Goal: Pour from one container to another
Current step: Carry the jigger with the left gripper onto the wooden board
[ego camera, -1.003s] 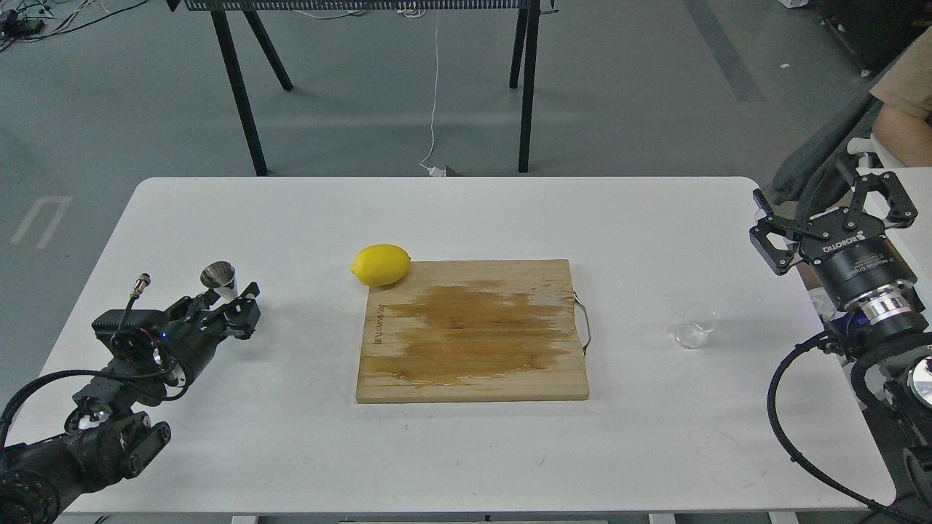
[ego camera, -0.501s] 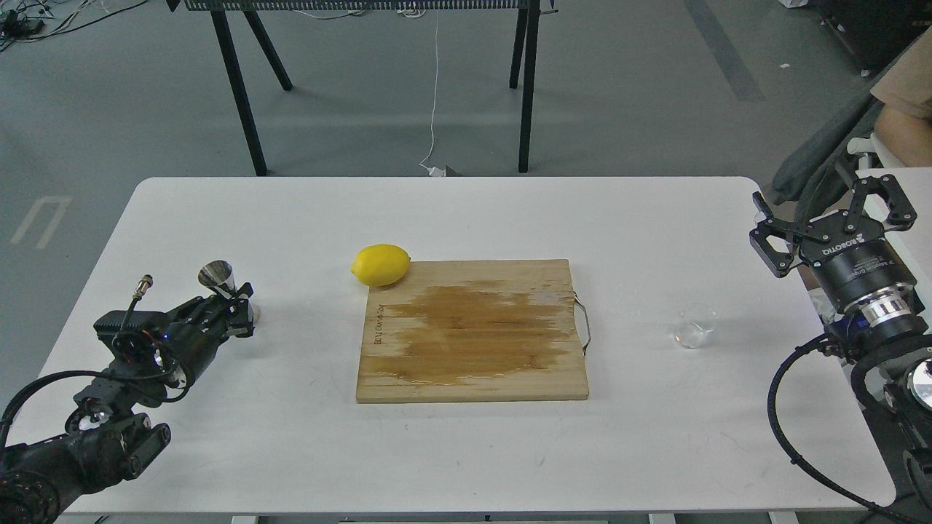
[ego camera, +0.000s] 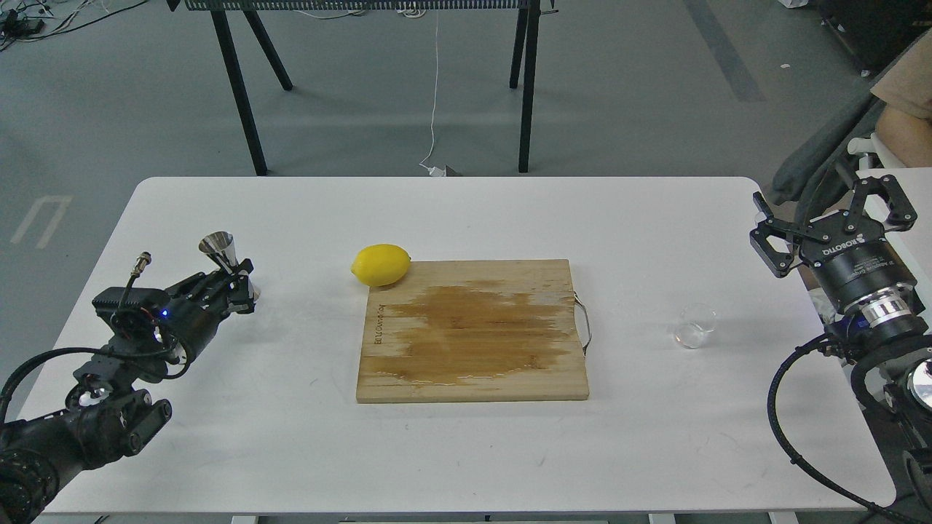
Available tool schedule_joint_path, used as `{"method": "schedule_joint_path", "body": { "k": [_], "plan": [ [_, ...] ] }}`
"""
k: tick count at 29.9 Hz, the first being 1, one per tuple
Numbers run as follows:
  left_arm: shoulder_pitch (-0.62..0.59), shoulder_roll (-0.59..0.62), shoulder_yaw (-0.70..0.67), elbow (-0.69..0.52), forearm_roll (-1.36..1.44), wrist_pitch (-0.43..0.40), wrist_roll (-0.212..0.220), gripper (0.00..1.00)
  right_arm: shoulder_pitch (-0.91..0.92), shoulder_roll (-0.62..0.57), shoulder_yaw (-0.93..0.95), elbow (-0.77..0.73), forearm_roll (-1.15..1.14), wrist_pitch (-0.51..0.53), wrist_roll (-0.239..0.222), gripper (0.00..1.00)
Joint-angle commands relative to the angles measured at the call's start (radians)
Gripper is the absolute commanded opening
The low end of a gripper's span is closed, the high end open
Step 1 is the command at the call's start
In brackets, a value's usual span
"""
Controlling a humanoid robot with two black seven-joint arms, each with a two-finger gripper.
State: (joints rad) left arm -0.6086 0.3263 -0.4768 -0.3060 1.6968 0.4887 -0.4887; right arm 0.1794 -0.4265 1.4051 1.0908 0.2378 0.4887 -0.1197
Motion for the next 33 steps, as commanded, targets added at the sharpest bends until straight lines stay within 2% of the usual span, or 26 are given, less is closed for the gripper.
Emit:
{"method": "schedule_joint_path", "body": {
  "k": [1, 11, 15, 28, 33],
  "plan": [
    [-0.071, -0.001, 0.0, -0.034, 0.0, 0.0, 0.0, 0.12, 0.0, 0.0, 0.0, 0.0, 0.0, 0.0, 0.0, 0.99],
    [-0.1, -0.076, 0.006, -0.271, 0.007, 0.0, 0.0, 0.12, 0.0, 0.0, 0.0, -0.011, -0.002, 0.0, 0.0, 0.99],
    [-0.095, -0.107, 0.11, -0.341, 0.007, 0.0, 0.0, 0.12, 0.002, -0.001, -0.003, -0.011, -0.003, 0.0, -0.001, 0.99],
    [-0.071, -0.323, 0.268, -0.343, 0.007, 0.0, 0.0, 0.12, -0.008, -0.035, -0.011, -0.019, -0.006, 0.0, -0.001, 0.99],
    [-0.072, -0.326, 0.282, -0.302, 0.006, 0.0, 0.0, 0.12, -0.009, -0.038, -0.009, -0.015, -0.006, 0.0, 0.0, 0.99]
  ]
}}
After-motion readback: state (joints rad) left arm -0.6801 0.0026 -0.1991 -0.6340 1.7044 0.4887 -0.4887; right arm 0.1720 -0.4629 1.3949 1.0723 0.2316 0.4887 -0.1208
